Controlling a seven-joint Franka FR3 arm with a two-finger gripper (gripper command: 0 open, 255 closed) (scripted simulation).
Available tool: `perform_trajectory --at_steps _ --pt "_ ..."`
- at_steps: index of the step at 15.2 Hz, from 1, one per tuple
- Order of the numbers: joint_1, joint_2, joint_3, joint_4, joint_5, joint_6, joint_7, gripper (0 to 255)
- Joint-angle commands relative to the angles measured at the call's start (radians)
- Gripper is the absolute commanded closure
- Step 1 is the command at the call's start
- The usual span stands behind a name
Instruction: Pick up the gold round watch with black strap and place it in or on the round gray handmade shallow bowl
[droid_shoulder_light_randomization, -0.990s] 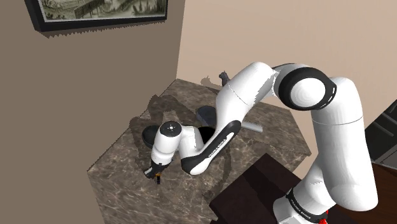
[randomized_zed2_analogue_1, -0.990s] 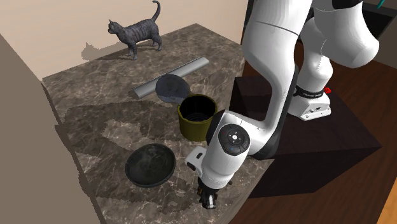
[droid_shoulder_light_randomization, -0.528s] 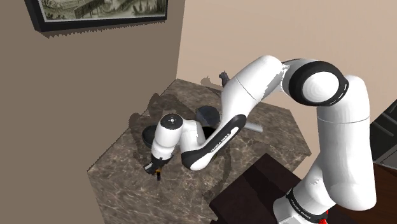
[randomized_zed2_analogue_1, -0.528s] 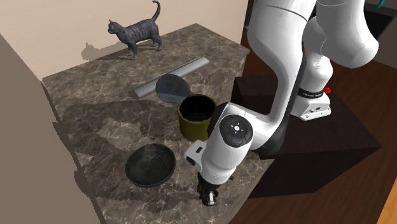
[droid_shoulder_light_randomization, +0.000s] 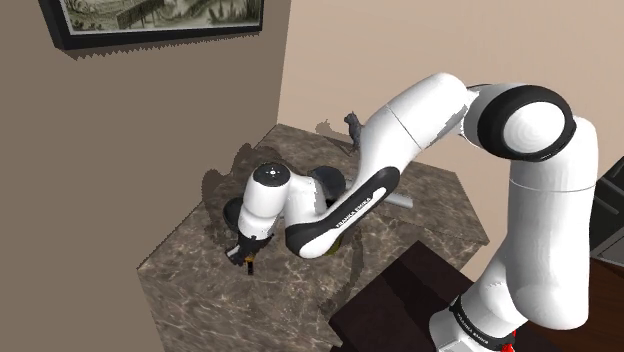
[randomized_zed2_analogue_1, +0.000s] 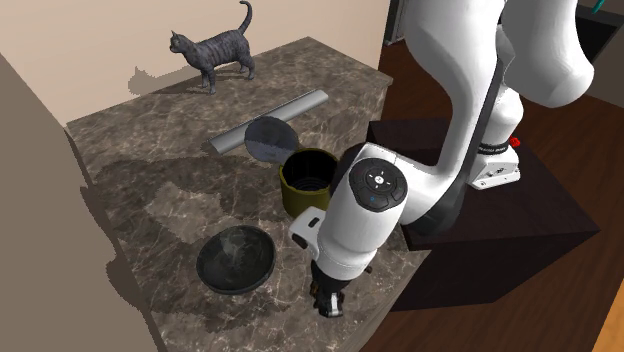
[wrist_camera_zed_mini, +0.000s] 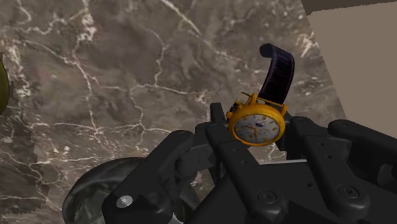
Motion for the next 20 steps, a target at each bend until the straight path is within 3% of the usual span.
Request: perform_trajectory --at_steps 1,14,20 --pt "-0.012 -0.022 0.015 -0.004 0.020 -0.017 -0.017 255" --pt "-0.071 -0.151 0.095 -0.006 0.145 -0.129 -0.116 255" --pt "-0.142 -0.064 0.061 0.118 0.153 -0.156 -0.251 255"
